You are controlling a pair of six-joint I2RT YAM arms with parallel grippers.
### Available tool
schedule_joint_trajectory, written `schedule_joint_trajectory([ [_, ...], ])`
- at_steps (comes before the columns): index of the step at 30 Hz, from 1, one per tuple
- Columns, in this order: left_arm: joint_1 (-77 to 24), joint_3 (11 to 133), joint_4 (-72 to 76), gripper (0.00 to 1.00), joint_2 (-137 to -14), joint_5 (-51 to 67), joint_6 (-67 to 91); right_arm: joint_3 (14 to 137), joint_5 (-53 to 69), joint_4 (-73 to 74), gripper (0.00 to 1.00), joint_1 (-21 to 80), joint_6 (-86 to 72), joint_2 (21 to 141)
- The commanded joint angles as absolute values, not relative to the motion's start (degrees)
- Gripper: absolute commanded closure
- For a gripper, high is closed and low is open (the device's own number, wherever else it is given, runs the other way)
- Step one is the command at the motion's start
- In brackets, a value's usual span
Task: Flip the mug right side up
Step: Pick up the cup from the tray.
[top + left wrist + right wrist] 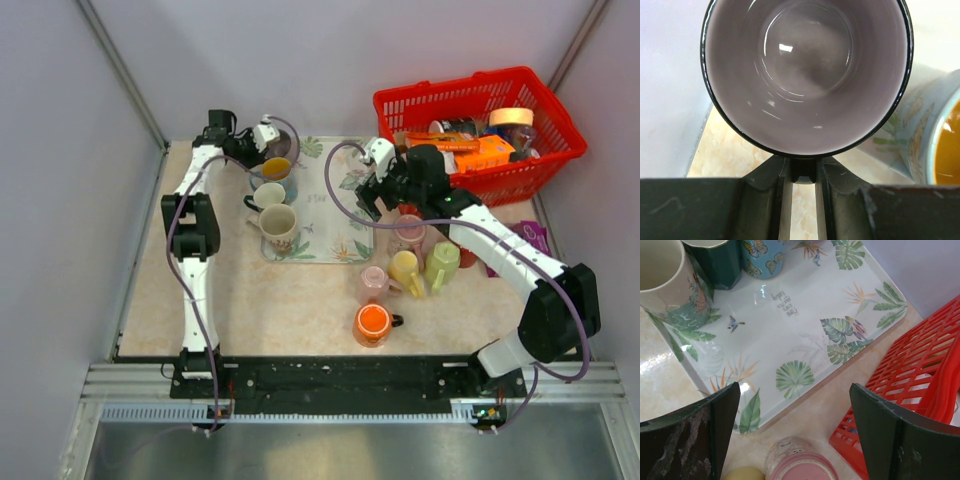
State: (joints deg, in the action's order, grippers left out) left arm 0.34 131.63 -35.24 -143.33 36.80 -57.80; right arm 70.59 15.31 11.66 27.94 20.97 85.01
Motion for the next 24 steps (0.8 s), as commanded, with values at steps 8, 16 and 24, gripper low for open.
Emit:
schedule_joint_trajectory([
  [8, 0.3, 133.3, -26.5, 0.77, -143.9, 38.8, -53.7, 70.4, 14.4, 13.3, 0.1, 26.3, 20.0, 85.2],
  [16, 0.3, 132.5, -22.7, 0.66, -143.8, 38.1, -50.7, 70.5, 14.3, 13.1, 0.1, 26.3, 20.3, 85.3],
  [24, 0.2, 131.3, -20.1, 0.64, -143.0, 37.6, -49.5, 70.2, 14.3, 13.2, 0.1, 26.3, 20.5, 85.4],
])
